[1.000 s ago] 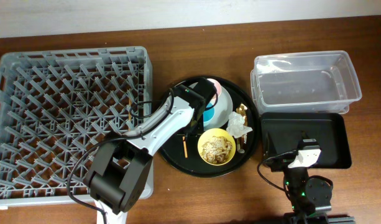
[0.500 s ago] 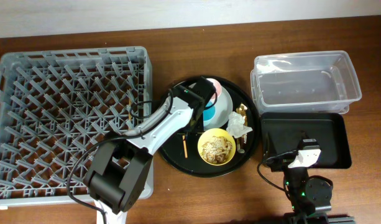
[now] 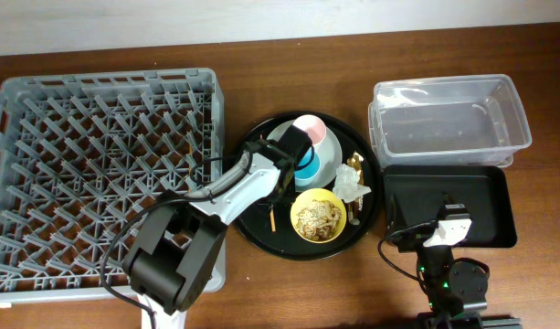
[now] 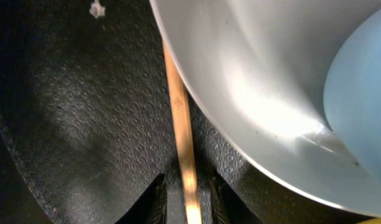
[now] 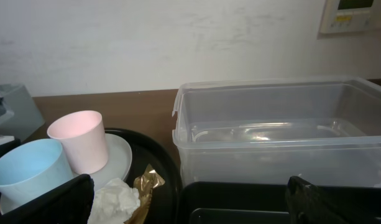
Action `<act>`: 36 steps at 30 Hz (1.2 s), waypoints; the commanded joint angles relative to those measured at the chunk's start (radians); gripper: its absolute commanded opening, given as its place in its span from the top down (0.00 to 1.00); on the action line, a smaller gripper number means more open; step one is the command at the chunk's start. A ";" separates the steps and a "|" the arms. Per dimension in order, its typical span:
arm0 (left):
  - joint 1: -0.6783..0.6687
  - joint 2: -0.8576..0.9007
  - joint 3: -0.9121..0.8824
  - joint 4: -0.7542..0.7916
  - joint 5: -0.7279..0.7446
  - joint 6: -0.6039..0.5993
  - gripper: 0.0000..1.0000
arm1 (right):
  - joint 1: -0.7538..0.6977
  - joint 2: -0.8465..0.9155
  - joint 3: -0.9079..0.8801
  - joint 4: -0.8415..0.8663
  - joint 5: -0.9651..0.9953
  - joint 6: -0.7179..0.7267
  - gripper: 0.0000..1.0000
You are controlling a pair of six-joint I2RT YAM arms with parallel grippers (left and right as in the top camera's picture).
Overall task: Sort waste into correct bins and load items into the dishwasher rack
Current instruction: 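Place the second chopstick into the dish rack with the left gripper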
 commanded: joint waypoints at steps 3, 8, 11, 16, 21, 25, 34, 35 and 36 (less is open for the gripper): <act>0.008 0.013 -0.052 0.024 -0.013 -0.006 0.99 | -0.007 -0.008 -0.005 -0.006 0.009 0.000 0.01; 0.011 -0.005 0.025 -0.028 -0.023 -0.005 0.99 | -0.007 -0.007 -0.005 -0.006 0.009 0.000 0.01; 0.035 -0.056 0.106 -0.103 -0.058 -0.005 0.99 | -0.007 -0.008 -0.005 -0.006 0.009 0.000 0.01; 0.069 -0.171 0.246 -0.253 -0.089 0.048 0.99 | -0.007 -0.008 -0.005 -0.006 0.009 0.000 0.01; 0.139 -0.276 0.302 -0.376 -0.163 0.200 0.99 | -0.007 -0.007 -0.005 -0.006 0.009 0.000 0.01; 0.280 -0.291 0.300 -0.463 -0.207 0.259 1.00 | -0.007 -0.008 -0.005 -0.006 0.009 0.000 0.01; 0.444 -0.289 0.074 -0.349 -0.207 0.320 1.00 | -0.007 -0.007 -0.005 -0.006 0.009 0.000 0.01; 0.444 -0.289 0.048 -0.328 -0.208 0.324 1.00 | -0.007 -0.008 -0.005 -0.006 0.009 0.000 0.01; 0.444 -0.289 0.026 -0.309 -0.207 0.340 1.00 | -0.007 -0.008 -0.005 -0.006 0.009 0.000 0.01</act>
